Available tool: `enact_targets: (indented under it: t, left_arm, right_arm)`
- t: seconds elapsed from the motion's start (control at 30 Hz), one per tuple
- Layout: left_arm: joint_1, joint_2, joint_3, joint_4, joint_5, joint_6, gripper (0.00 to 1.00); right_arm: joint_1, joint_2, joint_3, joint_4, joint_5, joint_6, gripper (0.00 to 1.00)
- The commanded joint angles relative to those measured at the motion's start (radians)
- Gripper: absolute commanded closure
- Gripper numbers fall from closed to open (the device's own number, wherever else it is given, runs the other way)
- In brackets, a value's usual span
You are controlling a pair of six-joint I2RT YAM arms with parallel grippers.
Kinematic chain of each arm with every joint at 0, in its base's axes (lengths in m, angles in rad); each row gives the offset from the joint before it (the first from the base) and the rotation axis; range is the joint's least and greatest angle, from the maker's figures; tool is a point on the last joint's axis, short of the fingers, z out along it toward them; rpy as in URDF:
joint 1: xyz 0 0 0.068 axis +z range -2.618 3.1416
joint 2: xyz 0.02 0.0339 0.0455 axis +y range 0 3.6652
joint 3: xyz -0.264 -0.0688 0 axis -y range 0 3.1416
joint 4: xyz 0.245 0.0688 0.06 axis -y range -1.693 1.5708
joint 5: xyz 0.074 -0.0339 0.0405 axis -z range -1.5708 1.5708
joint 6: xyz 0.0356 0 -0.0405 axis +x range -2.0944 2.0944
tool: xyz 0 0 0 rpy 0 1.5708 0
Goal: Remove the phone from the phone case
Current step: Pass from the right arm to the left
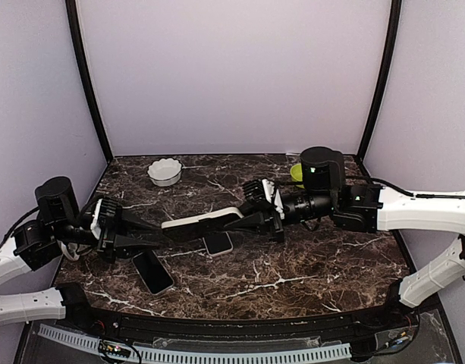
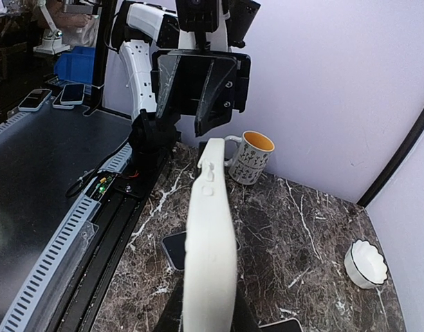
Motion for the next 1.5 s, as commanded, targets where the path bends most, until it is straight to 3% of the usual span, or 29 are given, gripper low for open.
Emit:
enact_targets:
  t: [0.0, 1.0, 1.47]
  left_arm:
    - [-0.003, 0.005, -0.008, 0.019, -0.006, 0.004, 0.70]
    - [-0.005, 0.044, -0.026, 0.032, -0.056, 0.024, 0.70]
    - [-0.014, 0.065, -0.052, 0.057, -0.093, 0.017, 0.73]
  right_arm:
    - [0.010, -0.024, 0.024, 0.101, -0.028, 0.004, 1.00]
    - [0.026, -0.019, 0.037, 0.138, -0.138, 0.070, 1.00]
    - [0.033, -0.011, 0.023, 0.212, -0.109, 0.121, 1.00]
